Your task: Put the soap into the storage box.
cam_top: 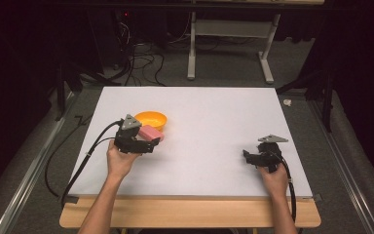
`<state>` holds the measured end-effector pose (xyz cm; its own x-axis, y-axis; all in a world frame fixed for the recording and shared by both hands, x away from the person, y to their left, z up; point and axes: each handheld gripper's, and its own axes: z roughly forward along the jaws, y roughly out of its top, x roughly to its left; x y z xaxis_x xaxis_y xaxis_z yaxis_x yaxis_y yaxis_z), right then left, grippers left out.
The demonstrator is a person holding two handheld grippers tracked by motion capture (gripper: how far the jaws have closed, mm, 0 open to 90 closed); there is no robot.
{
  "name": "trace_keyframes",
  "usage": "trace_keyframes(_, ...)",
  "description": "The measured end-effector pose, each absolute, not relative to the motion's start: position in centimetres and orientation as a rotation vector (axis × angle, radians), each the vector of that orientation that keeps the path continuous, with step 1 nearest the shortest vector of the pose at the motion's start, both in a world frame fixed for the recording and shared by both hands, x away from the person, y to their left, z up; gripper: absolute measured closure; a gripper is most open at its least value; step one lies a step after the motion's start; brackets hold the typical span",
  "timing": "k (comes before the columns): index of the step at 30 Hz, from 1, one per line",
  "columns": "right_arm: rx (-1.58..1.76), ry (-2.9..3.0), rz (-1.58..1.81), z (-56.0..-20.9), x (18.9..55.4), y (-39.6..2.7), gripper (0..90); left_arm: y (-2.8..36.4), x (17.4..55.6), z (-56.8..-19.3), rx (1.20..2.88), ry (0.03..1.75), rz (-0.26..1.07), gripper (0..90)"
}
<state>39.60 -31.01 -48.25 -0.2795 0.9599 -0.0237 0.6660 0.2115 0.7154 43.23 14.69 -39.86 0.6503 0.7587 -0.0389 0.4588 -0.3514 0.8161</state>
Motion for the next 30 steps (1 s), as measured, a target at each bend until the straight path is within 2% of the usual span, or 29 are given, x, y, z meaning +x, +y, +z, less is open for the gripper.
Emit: trace_keyframes(30, 1.503, 2.022, 0.832, -48.3, 39.6, -31.0, 23.0, 16.0, 46.1, -39.2, 1.948, 1.121, 0.462, 13.9)
